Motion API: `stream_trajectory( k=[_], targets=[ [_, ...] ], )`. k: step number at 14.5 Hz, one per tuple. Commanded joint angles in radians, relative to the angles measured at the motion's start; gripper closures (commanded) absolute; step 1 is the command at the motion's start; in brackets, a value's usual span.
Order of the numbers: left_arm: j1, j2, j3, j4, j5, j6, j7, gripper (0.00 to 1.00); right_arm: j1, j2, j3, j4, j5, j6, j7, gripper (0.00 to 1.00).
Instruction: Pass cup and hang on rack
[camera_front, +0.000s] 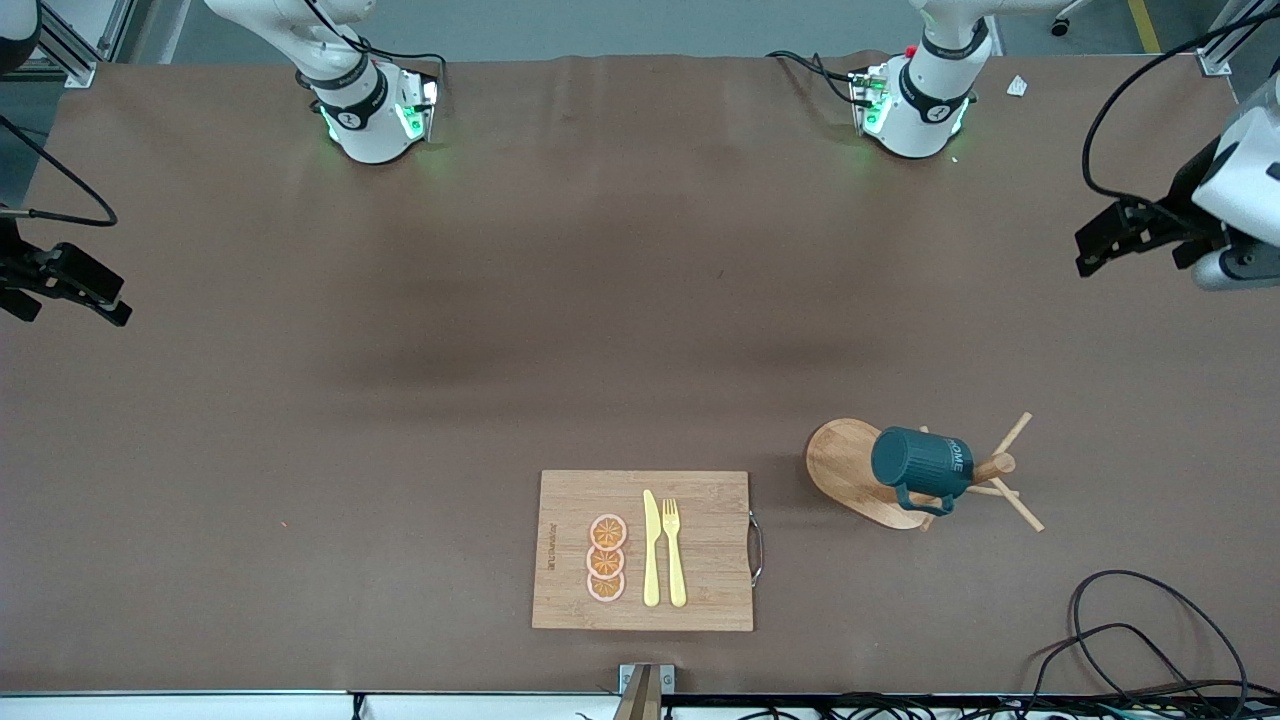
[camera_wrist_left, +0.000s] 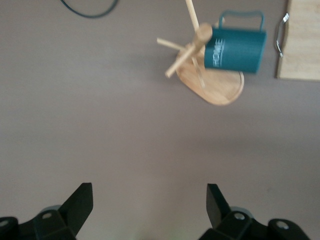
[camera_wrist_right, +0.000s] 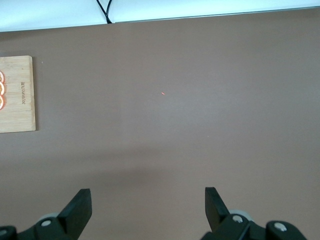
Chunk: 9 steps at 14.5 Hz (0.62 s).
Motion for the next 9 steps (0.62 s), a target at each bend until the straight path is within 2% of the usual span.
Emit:
stream_trajectory(
  k=[1, 5, 9],
  targets=[
    [-0.012, -0.131, 0.024, -0.150, -0.029, 0.013, 0.030, 0.00, -0.016, -0.001, 0.010, 0.007, 0.012, -0.011, -0.015, 0.00],
    [-0.044, -0.157, 0.021, -0.175, -0.023, 0.016, 0.022, 0.00, -0.016, -0.001, 0.010, 0.007, 0.012, -0.011, -0.016, 0.00],
    [-0.046, -0.138, 0.014, -0.135, -0.021, 0.010, 0.036, 0.00, -0.016, -0.001, 0.010, 0.007, 0.012, -0.011, -0.015, 0.00]
  ],
)
